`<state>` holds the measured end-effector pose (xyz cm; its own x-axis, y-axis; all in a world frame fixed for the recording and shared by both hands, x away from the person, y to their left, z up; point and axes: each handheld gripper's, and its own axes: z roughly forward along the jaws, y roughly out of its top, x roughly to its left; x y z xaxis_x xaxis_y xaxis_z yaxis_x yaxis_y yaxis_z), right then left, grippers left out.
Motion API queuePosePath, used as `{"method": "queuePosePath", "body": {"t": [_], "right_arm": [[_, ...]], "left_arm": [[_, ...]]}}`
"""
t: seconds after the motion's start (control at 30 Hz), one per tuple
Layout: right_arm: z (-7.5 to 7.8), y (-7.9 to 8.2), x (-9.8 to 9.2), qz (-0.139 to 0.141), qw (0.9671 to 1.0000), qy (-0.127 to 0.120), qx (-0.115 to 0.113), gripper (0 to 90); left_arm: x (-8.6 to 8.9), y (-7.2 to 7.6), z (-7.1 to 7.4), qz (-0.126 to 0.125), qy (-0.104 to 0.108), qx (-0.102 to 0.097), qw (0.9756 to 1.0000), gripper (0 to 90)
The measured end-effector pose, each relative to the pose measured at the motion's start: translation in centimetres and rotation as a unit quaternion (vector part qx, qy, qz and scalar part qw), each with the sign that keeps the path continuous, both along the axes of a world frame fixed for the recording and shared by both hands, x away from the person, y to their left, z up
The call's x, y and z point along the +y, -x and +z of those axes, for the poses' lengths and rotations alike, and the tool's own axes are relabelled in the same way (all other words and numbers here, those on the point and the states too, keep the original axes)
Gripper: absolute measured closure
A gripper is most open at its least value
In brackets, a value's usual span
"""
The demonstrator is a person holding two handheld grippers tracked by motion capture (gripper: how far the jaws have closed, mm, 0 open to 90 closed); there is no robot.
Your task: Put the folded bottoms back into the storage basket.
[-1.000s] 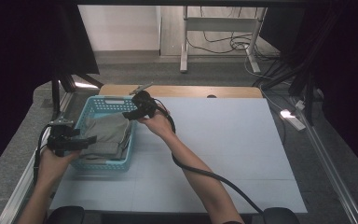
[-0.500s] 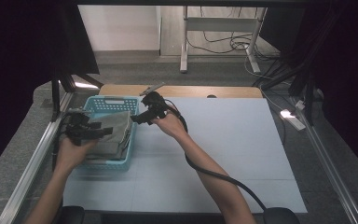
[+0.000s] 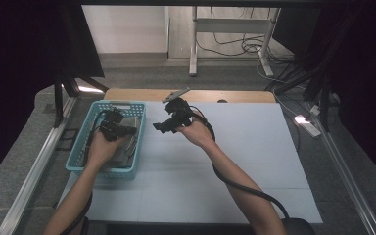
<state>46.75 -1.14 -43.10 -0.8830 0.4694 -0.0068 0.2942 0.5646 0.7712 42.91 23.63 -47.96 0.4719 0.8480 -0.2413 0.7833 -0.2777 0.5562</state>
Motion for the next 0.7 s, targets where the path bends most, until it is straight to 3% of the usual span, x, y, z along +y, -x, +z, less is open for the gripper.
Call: {"method": "queuePosePath", "body": {"t": [0.17, 0.33, 0.47, 0.7], "right_arm": [[0.5, 0.6, -1.1, 0.002, 0.9999, 0.007, -0.009, 4.3], [0.8, 1.1, -1.8, 0.006, 0.9999, 0.007, -0.013, 4.3], [0.7, 1.6, -2.2, 0.013, 0.9996, 0.014, -0.02, 4.3], [0.4, 2.2, -3.0, 0.025, 0.9993, 0.012, -0.026, 3.6]], "left_arm": [[-0.7, -1.2, -1.2, 0.007, -0.028, 0.022, 0.9994, 87.0], [-0.9, -1.8, -2.0, 0.012, -0.029, 0.035, 0.9989, 87.0], [-0.5, -1.6, -2.0, 0.013, -0.023, 0.03, 0.9992, 85.1], [-0.1, -0.9, -1.5, 0.014, -0.012, 0.014, 0.9997, 73.7]]}}
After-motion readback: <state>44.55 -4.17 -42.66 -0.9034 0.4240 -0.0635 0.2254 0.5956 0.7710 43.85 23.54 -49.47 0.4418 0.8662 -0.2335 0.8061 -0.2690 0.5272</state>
